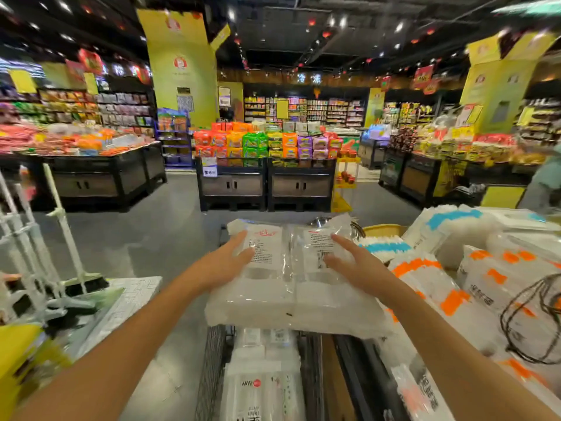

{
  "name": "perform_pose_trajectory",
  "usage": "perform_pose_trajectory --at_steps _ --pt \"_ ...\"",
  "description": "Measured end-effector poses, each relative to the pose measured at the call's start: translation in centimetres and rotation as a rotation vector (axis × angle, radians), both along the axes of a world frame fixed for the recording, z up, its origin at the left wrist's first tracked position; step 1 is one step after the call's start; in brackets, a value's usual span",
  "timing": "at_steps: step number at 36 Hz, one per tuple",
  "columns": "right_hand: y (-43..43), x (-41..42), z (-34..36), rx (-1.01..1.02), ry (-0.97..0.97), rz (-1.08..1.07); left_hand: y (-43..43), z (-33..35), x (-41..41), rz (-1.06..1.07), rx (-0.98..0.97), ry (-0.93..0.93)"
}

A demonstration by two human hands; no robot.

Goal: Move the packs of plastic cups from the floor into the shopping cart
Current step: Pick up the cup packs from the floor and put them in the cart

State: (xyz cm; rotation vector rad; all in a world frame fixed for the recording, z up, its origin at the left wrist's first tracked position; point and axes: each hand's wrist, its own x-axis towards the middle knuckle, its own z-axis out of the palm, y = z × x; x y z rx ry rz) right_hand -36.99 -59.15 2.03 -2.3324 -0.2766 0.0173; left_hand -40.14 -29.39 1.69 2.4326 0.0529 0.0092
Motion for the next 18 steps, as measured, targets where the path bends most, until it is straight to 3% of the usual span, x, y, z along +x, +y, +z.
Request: perform_pose_trajectory --at_steps 9,18 --pt "1.7 10.3 -7.4 0.038 0.097 0.100 0.5 -6.0 7.5 0.013 -0.109 0.047" --pt "5.6 20.9 -19.1 0.016 0.221 0.081 4.8 -18.7 18.2 0.036 -0.232 0.155"
